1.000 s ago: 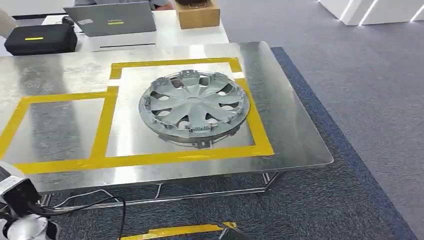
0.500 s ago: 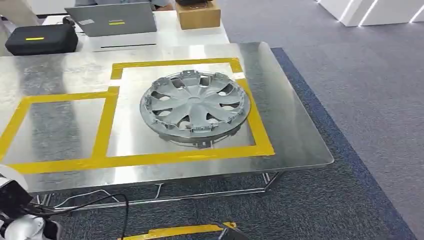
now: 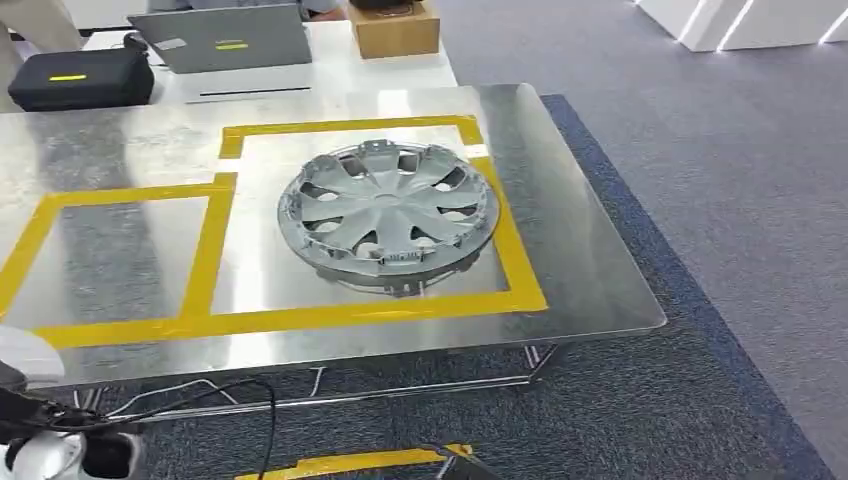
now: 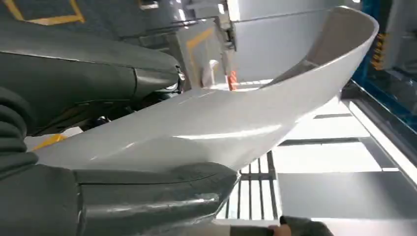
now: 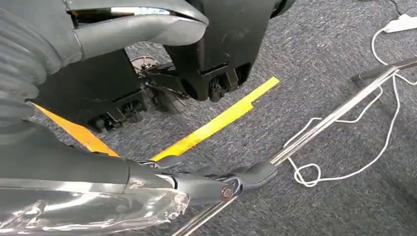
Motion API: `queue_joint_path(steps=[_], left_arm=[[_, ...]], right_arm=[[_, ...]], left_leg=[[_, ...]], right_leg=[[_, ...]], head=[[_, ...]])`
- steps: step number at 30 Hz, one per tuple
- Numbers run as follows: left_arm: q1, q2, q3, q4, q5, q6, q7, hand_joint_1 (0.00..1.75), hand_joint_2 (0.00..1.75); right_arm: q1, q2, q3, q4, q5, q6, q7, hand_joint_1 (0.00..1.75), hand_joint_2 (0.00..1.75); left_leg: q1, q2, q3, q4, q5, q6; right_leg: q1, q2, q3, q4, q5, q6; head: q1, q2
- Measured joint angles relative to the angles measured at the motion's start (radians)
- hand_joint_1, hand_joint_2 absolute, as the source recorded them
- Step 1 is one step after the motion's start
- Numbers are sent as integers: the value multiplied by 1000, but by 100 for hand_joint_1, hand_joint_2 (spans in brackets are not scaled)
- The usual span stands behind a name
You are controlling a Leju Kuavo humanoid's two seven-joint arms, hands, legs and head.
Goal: Take the parts from the cabinet and place them on the table.
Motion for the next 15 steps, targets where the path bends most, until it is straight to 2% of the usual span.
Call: queue_joint_path(steps=[8,13,15], left_arm=[[9,-2,124,-106,62,0,0,175,175],[8,-3,185,-133,66,-1,0,175,175],[8,-3,212,-133,101,-1,0,175,175]], right_arm=[[-1,0,12,0,8,13,5,0,175],[-4,0,14,0,13,16,7,0,175],[-5,0,18,0,18,25,10,0,175]], left_leg=[[1,0,0,0,0,0],[1,0,1,0,-1,-1],[0,0,1,0,-1,-1]], right_leg=[[1,0,-3,0,0,0],[1,-1,-9,0,-2,-1],[1,0,-9,0,-1,-1]], head=[[0,0],[0,0],[0,0]])
